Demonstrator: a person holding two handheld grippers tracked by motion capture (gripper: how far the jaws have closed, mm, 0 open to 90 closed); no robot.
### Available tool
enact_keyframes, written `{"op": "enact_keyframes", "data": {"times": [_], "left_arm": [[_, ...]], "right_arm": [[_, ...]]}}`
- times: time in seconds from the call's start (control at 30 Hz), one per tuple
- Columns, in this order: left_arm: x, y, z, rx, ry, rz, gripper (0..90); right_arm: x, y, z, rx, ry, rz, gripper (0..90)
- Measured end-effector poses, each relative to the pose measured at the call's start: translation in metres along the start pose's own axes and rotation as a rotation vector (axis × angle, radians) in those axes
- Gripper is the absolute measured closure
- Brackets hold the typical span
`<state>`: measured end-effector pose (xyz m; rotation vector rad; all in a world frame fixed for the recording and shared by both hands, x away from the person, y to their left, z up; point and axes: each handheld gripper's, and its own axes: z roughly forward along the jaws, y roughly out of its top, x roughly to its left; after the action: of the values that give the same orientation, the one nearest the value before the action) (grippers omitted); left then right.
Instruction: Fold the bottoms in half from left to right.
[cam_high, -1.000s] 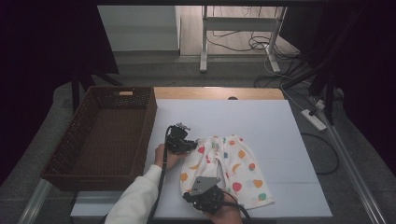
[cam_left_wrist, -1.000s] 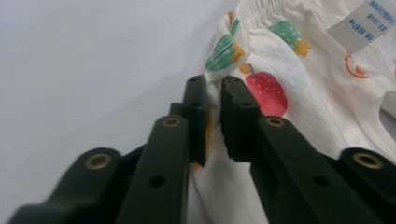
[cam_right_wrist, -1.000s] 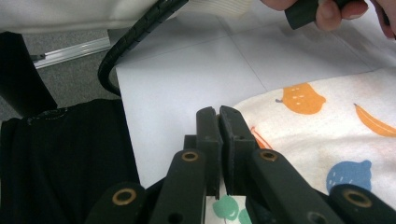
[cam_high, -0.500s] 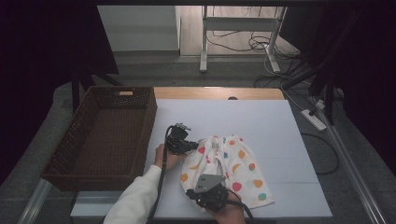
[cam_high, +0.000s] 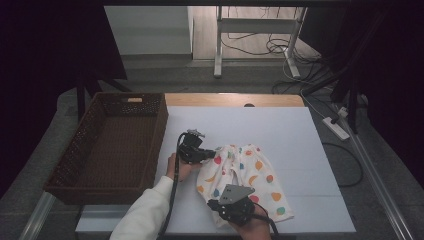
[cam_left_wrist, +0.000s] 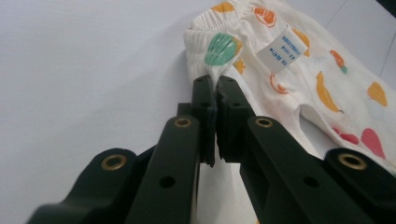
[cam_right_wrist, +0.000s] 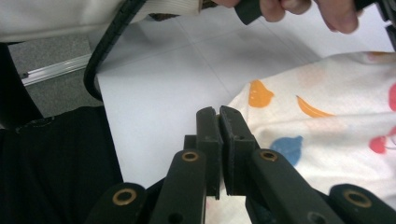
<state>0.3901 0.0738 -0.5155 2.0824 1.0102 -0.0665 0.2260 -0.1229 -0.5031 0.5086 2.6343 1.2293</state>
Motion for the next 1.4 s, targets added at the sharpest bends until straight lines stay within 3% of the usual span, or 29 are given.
{"op": "enact_keyframes", "data": {"times": [0.43,0.9,1.4], "left_arm": [[-0.005,0.002,-0.006,-0.024,-0.058,-0.018,86.8],[-0.01,0.006,-0.006,-0.034,-0.08,-0.023,86.7],[-0.014,0.009,-0.007,-0.052,-0.091,-0.04,86.5]], "right_arm": [[-0.01,-0.012,-0.021,-0.014,-0.044,0.03,86.6],[-0.02,-0.025,-0.041,-0.009,-0.082,0.074,86.6],[-0.023,-0.036,-0.068,-0.046,-0.127,0.105,86.6]]}}
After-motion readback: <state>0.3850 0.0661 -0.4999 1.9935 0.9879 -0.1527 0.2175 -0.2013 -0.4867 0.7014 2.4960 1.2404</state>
